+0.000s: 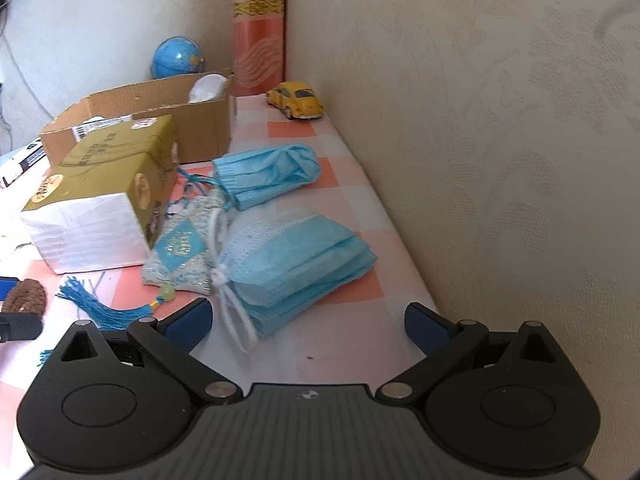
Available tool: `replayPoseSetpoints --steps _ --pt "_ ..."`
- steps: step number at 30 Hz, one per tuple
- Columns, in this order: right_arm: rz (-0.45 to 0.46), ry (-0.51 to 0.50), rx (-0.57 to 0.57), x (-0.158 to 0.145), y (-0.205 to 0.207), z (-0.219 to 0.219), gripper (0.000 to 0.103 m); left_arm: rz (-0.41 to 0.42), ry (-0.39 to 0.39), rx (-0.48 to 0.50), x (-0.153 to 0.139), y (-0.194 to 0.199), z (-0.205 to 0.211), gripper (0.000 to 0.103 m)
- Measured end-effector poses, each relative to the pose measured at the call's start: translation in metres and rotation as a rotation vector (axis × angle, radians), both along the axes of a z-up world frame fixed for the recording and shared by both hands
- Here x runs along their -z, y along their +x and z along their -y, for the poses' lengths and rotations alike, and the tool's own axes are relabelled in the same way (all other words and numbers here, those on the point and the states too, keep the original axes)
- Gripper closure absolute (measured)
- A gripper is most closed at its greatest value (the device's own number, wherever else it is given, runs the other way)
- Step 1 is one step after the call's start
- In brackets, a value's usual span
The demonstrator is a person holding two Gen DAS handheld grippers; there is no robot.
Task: Organize soft objects
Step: 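Close right gripper on blue face mask while left gripper grasps brown hair tie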
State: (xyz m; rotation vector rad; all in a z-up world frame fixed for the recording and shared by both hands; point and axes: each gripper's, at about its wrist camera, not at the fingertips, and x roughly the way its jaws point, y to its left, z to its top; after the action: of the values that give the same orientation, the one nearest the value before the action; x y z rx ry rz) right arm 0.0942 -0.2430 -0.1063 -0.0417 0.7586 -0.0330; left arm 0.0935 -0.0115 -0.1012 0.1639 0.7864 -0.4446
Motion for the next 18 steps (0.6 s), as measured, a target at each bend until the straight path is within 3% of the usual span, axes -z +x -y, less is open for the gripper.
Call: replayPoseSetpoints --steps 5,9,12,18 --pt "-0.029 -0.004 0.028 -0.006 -0.004 0.004 0.0 0.002 -0.003 0.0 0.0 0.0 -0.002 0.061" --pt "0.033 0.013 -0.021 -0.021 -0.002 -0.007 0.0 0.002 -0.008 0.0 0.0 0.0 -0.003 0.061" --pt "0.067 -0.011 0.012 -0.025 0.012 -0.014 0.0 0.002 -0.01 -0.003 0.0 0.0 -0.003 0.061" --pt "0.0 -0.046 0.087 -0.014 0.018 -0.005 0.0 -0.001 -0.008 0.005 0.0 0.0 -0.003 0.06"
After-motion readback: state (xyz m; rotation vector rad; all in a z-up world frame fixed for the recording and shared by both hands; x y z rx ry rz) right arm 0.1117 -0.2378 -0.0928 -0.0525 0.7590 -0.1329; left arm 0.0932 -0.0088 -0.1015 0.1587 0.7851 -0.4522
